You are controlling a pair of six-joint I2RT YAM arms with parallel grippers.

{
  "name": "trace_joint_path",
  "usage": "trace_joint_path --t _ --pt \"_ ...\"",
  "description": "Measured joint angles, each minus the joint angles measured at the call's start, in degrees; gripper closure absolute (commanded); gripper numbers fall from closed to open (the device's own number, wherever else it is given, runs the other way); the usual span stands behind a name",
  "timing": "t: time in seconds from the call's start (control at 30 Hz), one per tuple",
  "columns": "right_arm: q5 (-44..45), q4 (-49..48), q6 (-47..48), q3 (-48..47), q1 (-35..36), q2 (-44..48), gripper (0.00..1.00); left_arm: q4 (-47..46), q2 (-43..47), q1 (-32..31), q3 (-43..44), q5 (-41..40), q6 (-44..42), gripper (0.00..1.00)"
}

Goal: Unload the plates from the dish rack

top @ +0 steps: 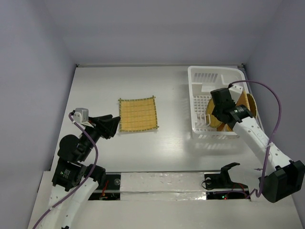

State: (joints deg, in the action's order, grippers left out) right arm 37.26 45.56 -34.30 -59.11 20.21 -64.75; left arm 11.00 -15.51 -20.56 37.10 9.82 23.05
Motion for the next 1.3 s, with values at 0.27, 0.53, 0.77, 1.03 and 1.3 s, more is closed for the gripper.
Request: trace_joint_path --t 0.27,0.53,0.77,1.03,1.3 --pt "0.2 1.2 -0.6 -1.7 0.0 -1.9 0.58 0.0 0.3 -0.5 0.0 -0.3 0.0 0.55" --pt "0.2 3.5 -0.7 -2.3 -0.2 0.5 0.59 0.0 0.4 -0.9 0.0 -0.5 0.0 0.55" --pt "-0.1 5.0 -0.6 -3.9 -0.3 0.6 0.48 0.1 0.5 -1.1 0.0 -0.7 0.0 0.55" --pt "0.4 5.4 -0.9 -4.8 -0.3 -5.1 0.43 0.2 1.2 -2.4 0.0 -1.3 0.0 0.55" --pt "0.7 4.8 -0.1 -4.6 -1.0 -6.5 0.54 0.9 1.4 -3.2 0.0 -1.6 0.0 0.55"
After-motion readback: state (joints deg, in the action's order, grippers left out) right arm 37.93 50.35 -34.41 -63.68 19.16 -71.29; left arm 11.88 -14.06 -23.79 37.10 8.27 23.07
